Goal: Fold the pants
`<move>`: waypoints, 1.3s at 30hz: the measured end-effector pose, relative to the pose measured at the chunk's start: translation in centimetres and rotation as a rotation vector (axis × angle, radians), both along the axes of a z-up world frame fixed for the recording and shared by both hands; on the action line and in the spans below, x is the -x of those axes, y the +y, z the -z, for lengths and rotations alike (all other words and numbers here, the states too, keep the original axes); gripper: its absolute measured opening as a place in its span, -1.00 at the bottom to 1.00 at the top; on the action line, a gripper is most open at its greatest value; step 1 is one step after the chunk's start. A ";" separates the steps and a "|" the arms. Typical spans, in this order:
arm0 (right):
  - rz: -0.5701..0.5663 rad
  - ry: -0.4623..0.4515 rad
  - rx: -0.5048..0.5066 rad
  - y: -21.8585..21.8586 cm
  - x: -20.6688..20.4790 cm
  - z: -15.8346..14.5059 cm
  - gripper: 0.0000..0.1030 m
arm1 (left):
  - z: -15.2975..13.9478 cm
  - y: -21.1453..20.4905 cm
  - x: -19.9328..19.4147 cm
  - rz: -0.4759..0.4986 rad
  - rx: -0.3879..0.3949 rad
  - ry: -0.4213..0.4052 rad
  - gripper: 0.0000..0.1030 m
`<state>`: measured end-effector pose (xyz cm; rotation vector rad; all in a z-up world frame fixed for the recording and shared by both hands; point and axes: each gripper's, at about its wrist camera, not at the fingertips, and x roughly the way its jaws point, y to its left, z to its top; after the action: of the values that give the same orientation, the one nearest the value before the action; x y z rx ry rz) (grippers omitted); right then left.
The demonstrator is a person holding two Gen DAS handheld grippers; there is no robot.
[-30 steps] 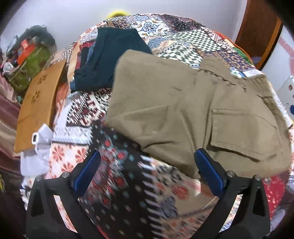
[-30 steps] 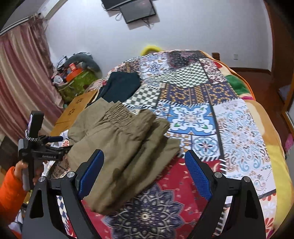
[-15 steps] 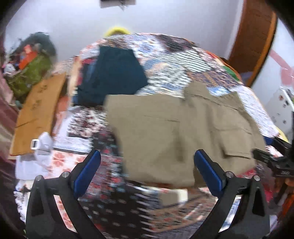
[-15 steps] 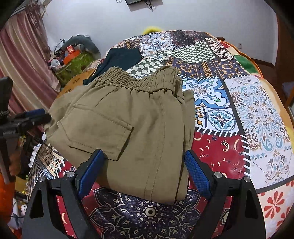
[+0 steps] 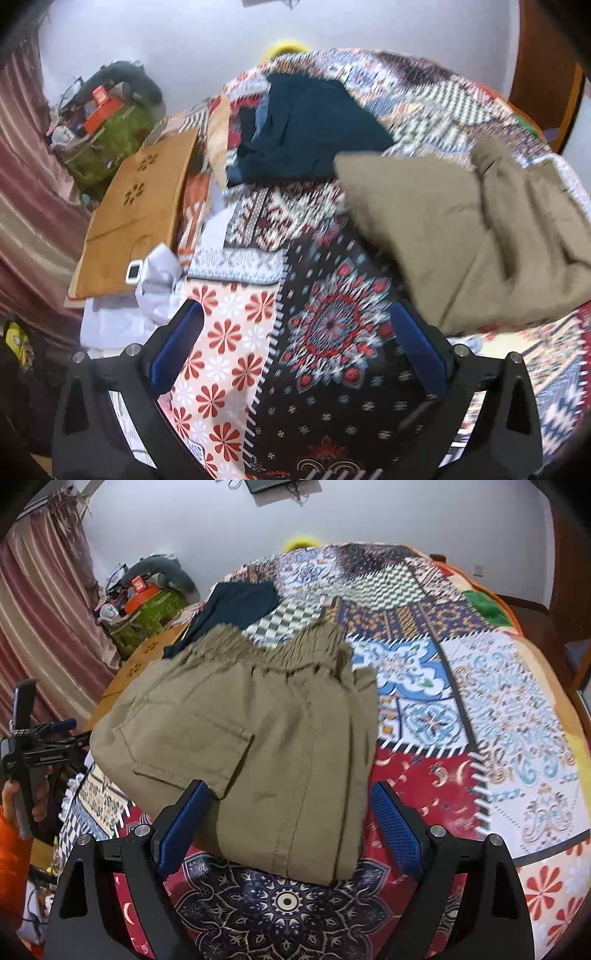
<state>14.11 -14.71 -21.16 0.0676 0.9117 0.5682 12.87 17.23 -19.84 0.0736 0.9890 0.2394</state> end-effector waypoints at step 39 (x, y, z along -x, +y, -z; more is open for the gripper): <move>-0.048 0.057 0.014 -1.8 -1.7 1.6 0.21 | 2.4 -3.1 -3.6 0.232 0.367 0.016 0.66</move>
<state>15.85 -16.55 -22.72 0.0493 0.9751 0.6066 16.52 14.18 -22.29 -0.1447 1.0167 -0.1571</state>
